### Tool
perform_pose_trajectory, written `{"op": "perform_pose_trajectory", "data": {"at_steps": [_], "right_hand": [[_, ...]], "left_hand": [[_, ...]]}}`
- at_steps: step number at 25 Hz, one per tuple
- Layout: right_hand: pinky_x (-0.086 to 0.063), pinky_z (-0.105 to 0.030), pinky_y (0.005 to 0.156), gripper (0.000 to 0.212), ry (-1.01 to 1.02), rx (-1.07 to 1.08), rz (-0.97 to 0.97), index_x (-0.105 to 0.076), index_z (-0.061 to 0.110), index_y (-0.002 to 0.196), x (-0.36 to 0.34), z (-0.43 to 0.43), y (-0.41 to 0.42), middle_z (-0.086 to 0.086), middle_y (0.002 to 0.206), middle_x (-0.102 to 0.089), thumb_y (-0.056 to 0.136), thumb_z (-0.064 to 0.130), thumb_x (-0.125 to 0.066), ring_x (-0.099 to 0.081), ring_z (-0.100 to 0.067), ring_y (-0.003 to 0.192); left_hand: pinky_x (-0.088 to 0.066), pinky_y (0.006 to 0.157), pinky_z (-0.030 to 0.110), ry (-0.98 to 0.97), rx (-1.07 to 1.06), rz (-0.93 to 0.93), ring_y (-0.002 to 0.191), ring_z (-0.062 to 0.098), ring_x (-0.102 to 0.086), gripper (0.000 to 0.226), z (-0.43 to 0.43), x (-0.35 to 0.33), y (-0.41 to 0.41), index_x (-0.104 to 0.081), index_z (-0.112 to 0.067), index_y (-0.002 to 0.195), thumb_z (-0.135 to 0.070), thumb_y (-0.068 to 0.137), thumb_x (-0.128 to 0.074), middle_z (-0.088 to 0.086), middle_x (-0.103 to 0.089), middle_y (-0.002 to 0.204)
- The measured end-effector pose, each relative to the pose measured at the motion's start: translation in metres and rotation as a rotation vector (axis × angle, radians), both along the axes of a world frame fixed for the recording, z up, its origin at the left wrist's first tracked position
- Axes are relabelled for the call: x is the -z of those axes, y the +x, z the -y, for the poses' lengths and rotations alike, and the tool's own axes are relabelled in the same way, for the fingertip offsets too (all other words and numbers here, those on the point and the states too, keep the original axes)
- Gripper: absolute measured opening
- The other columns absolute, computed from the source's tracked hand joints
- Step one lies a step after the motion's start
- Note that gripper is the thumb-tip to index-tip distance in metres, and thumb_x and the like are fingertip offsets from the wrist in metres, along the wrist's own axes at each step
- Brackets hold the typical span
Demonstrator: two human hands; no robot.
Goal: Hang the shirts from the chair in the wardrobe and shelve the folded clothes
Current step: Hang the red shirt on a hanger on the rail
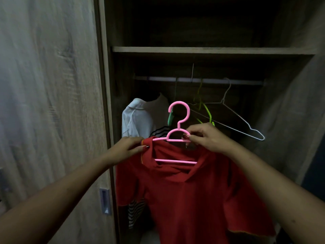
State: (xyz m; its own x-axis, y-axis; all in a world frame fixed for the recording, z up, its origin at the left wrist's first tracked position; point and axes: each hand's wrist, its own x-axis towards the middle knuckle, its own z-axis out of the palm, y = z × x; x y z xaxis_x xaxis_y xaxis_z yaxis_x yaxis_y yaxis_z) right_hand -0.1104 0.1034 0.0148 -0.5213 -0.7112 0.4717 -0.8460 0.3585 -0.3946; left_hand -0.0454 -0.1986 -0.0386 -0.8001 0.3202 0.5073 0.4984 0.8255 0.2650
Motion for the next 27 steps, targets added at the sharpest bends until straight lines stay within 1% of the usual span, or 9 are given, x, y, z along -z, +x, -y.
{"op": "perform_pose_trajectory", "data": {"at_steps": [3, 4, 8, 11, 15, 18, 21, 25, 27], "right_hand": [[-0.045, -0.016, 0.074, 0.014, -0.013, 0.055, -0.053, -0.070, 0.009, 0.098, 0.008, -0.013, -0.009, -0.001, 0.091, -0.072, 0.086, 0.008, -0.062, -0.064, -0.007, 0.083], [-0.043, -0.014, 0.074, 0.017, 0.028, 0.118, -0.098, -0.069, 0.009, 0.102, 0.014, -0.020, -0.016, -0.002, 0.094, -0.071, 0.086, 0.013, -0.065, -0.063, -0.008, 0.085], [-0.038, -0.020, 0.070, 0.023, 0.284, 0.296, -0.229, -0.071, 0.007, 0.097, 0.040, -0.040, -0.037, -0.010, 0.092, -0.067, 0.083, 0.024, -0.069, -0.063, -0.023, 0.085], [-0.044, -0.020, 0.074, 0.020, 0.243, 0.192, -0.267, -0.073, 0.007, 0.091, 0.050, -0.035, -0.036, -0.008, 0.088, -0.069, 0.086, 0.023, -0.063, -0.065, -0.019, 0.082], [-0.052, -0.032, 0.078, 0.027, 0.184, 0.187, -0.313, -0.074, 0.009, 0.090, 0.067, -0.025, -0.037, -0.004, 0.089, -0.070, 0.088, 0.027, -0.054, -0.065, -0.018, 0.083], [-0.050, -0.031, 0.075, 0.027, 0.019, 0.206, -0.277, -0.073, 0.010, 0.085, 0.070, -0.025, -0.032, 0.000, 0.085, -0.069, 0.088, 0.028, -0.053, -0.063, -0.010, 0.080], [-0.049, -0.026, 0.075, 0.028, -0.088, 0.190, -0.197, -0.071, 0.014, 0.085, 0.068, -0.024, -0.027, 0.004, 0.088, -0.066, 0.093, 0.027, -0.048, -0.062, -0.004, 0.084], [-0.043, -0.021, 0.093, 0.031, -0.030, 0.209, -0.171, -0.062, 0.016, 0.117, 0.064, -0.016, -0.033, 0.004, 0.114, -0.059, 0.091, 0.030, -0.051, -0.055, -0.007, 0.106], [-0.040, -0.014, 0.094, 0.035, -0.004, 0.168, -0.115, -0.058, 0.016, 0.124, 0.059, -0.011, -0.032, 0.005, 0.119, -0.059, 0.091, 0.028, -0.056, -0.055, -0.002, 0.109]], "left_hand": [[-0.035, 0.057, 0.009, 0.107, 0.020, -0.064, 0.060, -0.007, -0.052, 0.017, -0.005, 0.006, -0.002, -0.060, -0.029, 0.080, -0.038, 0.093, -0.053, -0.020, -0.060, 0.065], [-0.034, 0.056, 0.008, 0.099, 0.001, -0.099, 0.058, -0.009, -0.052, 0.015, -0.004, 0.006, -0.002, -0.059, -0.032, 0.079, -0.035, 0.093, -0.054, -0.026, -0.059, 0.065], [-0.033, 0.052, 0.014, 0.052, -0.105, -0.157, 0.056, -0.006, -0.053, 0.053, 0.013, 0.011, -0.002, -0.065, -0.020, 0.081, -0.066, 0.084, -0.040, -0.023, -0.059, 0.064], [-0.034, 0.051, 0.025, -0.027, -0.184, -0.133, 0.051, 0.000, -0.049, 0.051, 0.024, 0.012, 0.003, -0.063, -0.018, 0.078, -0.061, 0.080, -0.036, -0.009, -0.049, 0.051], [-0.036, 0.049, 0.030, -0.170, -0.296, -0.191, 0.058, 0.024, -0.059, 0.046, 0.030, 0.012, 0.012, -0.056, -0.023, 0.076, -0.059, 0.080, -0.028, 0.002, -0.060, 0.060], [-0.037, 0.051, 0.031, -0.212, -0.395, -0.239, 0.066, 0.030, -0.063, 0.044, 0.034, 0.014, 0.015, -0.056, -0.022, 0.079, -0.057, 0.081, -0.028, 0.007, -0.066, 0.068], [-0.041, 0.053, 0.032, -0.076, -0.414, -0.223, 0.068, 0.026, -0.064, 0.048, 0.042, 0.011, 0.017, -0.060, -0.022, 0.082, -0.058, 0.079, -0.028, 0.004, -0.067, 0.070], [-0.036, 0.051, 0.029, 0.008, -0.321, -0.164, 0.059, 0.006, -0.057, 0.041, 0.044, 0.004, 0.020, -0.061, -0.030, 0.078, -0.060, 0.080, -0.032, -0.011, -0.061, 0.062], [-0.040, 0.052, 0.027, 0.079, -0.257, -0.107, 0.062, 0.005, -0.059, 0.036, 0.042, 0.003, 0.016, -0.060, -0.034, 0.076, -0.061, 0.082, -0.037, -0.014, -0.063, 0.065]]}}
